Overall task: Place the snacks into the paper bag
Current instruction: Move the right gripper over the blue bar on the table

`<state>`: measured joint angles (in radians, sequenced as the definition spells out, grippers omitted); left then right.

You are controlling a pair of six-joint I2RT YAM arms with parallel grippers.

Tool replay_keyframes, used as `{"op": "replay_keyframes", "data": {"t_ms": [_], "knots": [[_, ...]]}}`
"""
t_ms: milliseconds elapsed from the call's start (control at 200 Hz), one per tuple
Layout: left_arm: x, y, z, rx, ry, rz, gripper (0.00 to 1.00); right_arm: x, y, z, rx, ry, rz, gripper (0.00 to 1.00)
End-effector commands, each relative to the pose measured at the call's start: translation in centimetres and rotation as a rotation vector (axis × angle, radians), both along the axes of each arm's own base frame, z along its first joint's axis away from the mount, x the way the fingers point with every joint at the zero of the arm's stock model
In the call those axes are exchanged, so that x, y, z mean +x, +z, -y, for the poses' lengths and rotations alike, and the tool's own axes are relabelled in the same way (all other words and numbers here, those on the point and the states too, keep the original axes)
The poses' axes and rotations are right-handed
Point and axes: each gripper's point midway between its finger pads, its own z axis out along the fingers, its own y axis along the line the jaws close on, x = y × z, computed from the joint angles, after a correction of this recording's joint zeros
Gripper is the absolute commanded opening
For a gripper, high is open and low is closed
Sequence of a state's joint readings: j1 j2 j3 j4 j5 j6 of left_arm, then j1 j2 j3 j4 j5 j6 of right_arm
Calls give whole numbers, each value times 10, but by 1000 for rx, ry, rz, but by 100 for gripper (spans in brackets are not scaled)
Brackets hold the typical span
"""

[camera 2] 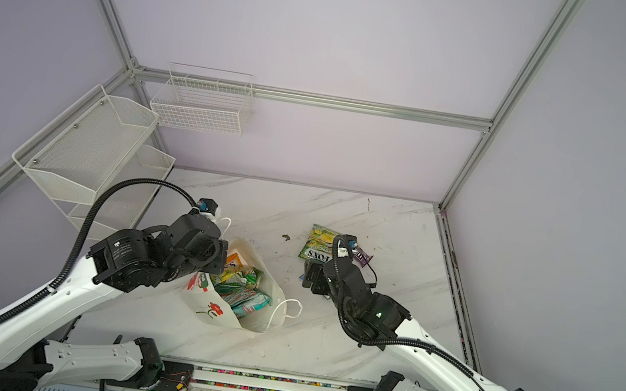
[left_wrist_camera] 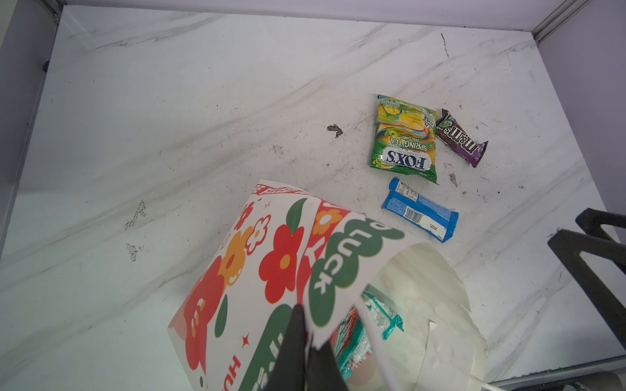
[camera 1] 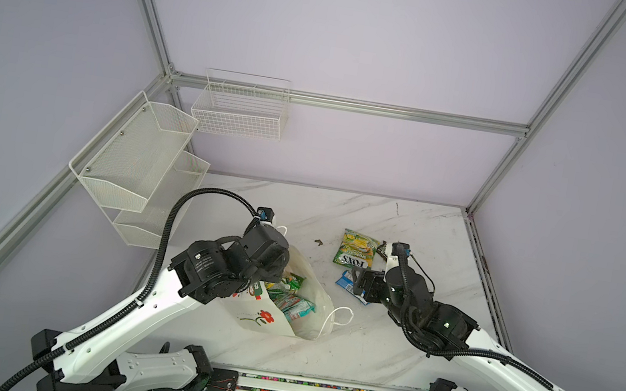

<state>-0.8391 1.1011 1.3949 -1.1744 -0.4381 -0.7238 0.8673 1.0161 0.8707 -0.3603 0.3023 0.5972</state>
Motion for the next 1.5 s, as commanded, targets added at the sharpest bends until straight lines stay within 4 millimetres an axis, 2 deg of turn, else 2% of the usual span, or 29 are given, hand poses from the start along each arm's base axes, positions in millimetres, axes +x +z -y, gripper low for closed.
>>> {"op": "replay_keyframes", "data": {"t_ms": [0,175,560,820,1020,1495], "knots": [[7,24,2,-106,33,99,0,1,-22,6,14,-5,-83,91],[6,22,1,-109,35,100,0,9,-42,23,41,-45,-143,90],[3,20,-1,-116,35,99,0,19,-95,44,196,-65,-277,86],[3,18,-2,-115,37,96,0,23,-124,58,299,-74,-342,81],[3,18,-1,-115,37,96,0,22,-143,63,332,-78,-382,76],[4,18,0,-117,36,95,0,23,-168,60,360,-74,-429,67]]}}
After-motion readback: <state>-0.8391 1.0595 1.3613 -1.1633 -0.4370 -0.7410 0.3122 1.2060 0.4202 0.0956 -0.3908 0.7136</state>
